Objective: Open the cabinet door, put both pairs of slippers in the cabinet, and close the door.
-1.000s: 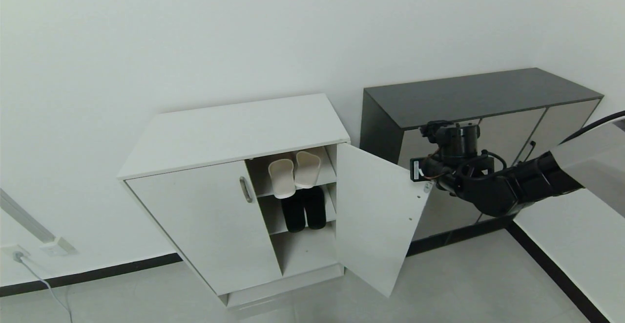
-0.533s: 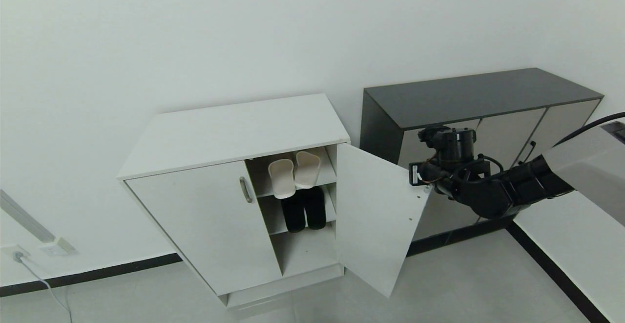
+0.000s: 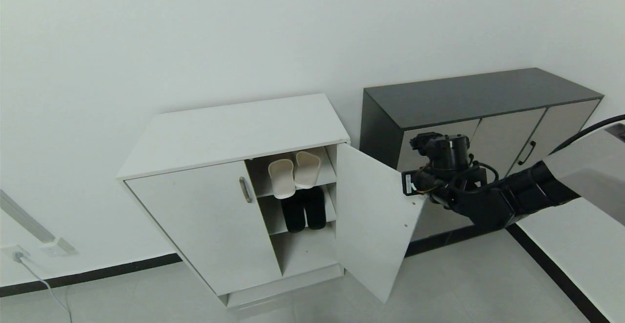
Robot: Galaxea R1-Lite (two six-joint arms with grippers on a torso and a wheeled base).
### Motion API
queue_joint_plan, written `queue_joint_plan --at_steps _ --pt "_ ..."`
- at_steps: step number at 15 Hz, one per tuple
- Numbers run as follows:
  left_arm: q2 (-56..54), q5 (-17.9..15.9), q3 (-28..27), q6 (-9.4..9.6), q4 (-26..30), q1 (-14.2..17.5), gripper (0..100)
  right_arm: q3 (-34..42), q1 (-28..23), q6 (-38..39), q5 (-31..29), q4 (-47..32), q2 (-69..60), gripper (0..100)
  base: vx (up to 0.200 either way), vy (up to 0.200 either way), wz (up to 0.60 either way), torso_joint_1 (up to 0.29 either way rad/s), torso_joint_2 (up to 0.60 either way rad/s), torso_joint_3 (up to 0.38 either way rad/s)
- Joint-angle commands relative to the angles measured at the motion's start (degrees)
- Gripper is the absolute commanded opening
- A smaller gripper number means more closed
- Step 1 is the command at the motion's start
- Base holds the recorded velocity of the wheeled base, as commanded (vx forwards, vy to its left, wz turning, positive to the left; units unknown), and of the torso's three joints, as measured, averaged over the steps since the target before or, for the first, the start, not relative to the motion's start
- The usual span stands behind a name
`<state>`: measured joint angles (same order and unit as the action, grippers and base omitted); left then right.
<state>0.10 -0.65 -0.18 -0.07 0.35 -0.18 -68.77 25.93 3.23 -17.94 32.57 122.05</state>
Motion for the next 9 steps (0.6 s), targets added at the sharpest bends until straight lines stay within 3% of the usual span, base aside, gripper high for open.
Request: queue_joint_plan --at_steps 1,6,9 --pt "0.0 -0.1 0.0 -0.01 0.0 0.0 0 3.2 3.5 0.0 -0.1 0.9 -3.3 0 0.0 0.0 0.0 0.0 0.0 0.0" --pt "0.0 0.0 0.0 -0.01 0.0 0.0 0 9.9 13.0 0.0 -0.2 3.6 -9.5 0 0.0 0.0 0.0 0.0 0.0 0.0" --pt "0.0 0.0 0.0 -0.01 0.0 0.0 0 10.4 13.4 -0.1 -0.2 3.5 -9.7 0 0.0 0.0 0.0 0.0 0.0 0.0"
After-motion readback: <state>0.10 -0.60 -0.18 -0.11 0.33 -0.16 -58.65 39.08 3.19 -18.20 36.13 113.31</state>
